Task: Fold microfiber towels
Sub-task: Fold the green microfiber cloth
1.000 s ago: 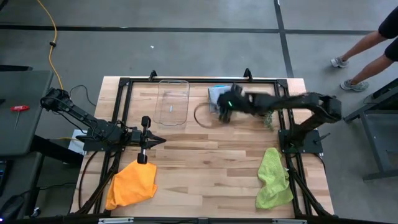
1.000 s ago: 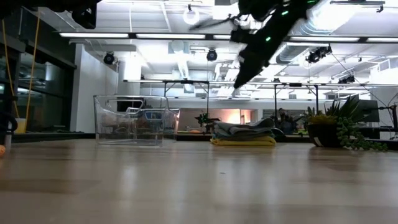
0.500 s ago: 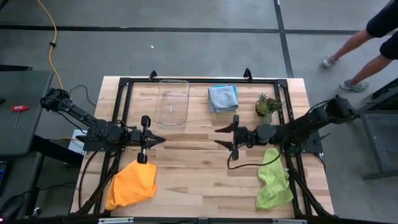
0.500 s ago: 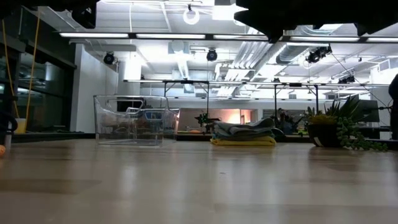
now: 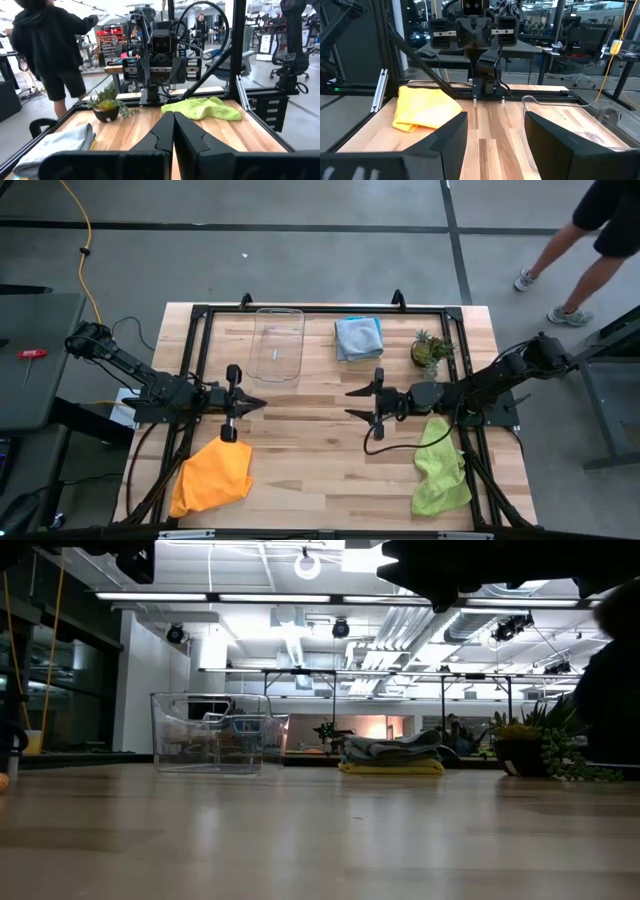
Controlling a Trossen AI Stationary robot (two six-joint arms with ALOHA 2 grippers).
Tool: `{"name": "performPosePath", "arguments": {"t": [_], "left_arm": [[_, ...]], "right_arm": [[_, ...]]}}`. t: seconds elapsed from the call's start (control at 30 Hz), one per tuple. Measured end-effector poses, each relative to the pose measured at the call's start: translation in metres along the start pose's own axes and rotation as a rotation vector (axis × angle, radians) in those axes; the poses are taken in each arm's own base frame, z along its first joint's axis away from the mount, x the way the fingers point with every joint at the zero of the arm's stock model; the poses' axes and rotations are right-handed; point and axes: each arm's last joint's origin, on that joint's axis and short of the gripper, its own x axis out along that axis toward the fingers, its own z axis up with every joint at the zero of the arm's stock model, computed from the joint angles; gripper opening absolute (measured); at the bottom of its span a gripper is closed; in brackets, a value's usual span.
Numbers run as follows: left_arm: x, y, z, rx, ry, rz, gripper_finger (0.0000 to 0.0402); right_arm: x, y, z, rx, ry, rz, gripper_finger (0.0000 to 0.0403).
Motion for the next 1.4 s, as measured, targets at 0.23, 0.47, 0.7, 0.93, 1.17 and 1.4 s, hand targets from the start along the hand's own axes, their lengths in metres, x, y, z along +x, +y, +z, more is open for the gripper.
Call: {"name": "performPosePath", "arguments": {"t": [0.23, 0.47, 0.7, 0.93, 1.17, 1.4], "left_arm": [[0.000, 0.000, 0.001, -0.006, -0.013, 0.001, 0.0000], [0.000, 0.000, 0.001, 0.000, -0.013, 0.001, 0.0000], [0.000, 0.000, 0.003, -0.006, -0.025, 0.002, 0.0000], [0.000, 0.000, 0.004, -0.012, -0.038, -0.011, 0.0000], [0.004, -0.003, 0.004, -0.022, -0.058, -0.023, 0.0000], [0.007, -0.005, 0.000, -0.007, -0.031, -0.023, 0.0000]], "right_arm": [[0.000, 0.000, 0.000, -0.007, 0.000, 0.000, 0.0188], [0.000, 0.000, 0.000, -0.007, 0.000, 0.000, 0.0188], [0.000, 0.000, 0.000, -0.007, 0.001, 0.000, 0.0188], [0.000, 0.000, -0.002, 0.022, 0.023, 0.002, 0.0187], [0.006, 0.017, 0.012, -0.027, 0.093, -0.021, 0.0074], [-0.003, 0.052, 0.018, 0.006, 0.659, -0.074, 0.0024]]}}
